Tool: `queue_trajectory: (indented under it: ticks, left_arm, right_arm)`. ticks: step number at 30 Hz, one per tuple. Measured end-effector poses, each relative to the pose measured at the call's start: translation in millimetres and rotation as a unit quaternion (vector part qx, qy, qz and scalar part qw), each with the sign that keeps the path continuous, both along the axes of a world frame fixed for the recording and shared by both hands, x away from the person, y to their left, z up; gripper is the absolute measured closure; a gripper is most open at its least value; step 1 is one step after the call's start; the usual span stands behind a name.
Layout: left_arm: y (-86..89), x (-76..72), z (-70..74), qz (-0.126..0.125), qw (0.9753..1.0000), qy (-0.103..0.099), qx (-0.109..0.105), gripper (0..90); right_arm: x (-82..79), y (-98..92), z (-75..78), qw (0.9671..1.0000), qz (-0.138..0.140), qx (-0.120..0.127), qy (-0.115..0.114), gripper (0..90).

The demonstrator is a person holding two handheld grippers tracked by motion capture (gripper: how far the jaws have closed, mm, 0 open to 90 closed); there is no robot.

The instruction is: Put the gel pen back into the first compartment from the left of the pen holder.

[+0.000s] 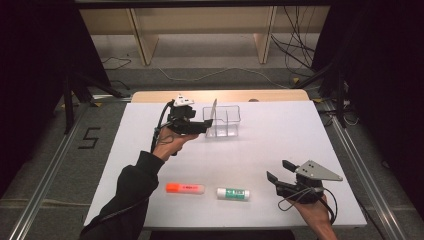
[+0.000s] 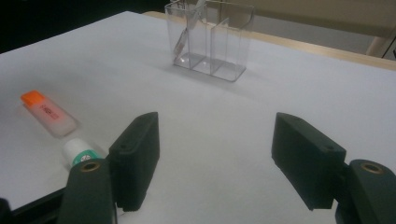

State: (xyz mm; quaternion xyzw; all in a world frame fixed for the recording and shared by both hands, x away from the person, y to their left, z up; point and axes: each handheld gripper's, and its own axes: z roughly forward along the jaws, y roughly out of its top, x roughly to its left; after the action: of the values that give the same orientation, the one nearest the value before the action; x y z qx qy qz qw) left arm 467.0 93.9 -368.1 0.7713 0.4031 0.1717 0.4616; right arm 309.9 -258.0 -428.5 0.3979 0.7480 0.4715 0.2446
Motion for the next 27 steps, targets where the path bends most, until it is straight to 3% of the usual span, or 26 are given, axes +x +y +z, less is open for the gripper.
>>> queue_trajectory:
  ticks: [13,27]
  left_arm:
    - [4.2,-22.0,-4.6,-0.042,0.9984,0.012,0.035,23.7]
    - [13.3,-39.0,-6.5,-0.089,0.9935,0.012,0.070,22.7]
  right_arm:
    - [-0.5,-0.1,0.6,1.0000,0.001,0.001,0.000,33.1]
    - [0.4,-1.1,-0.5,1.0000,0.004,0.001,0.000,33.0]
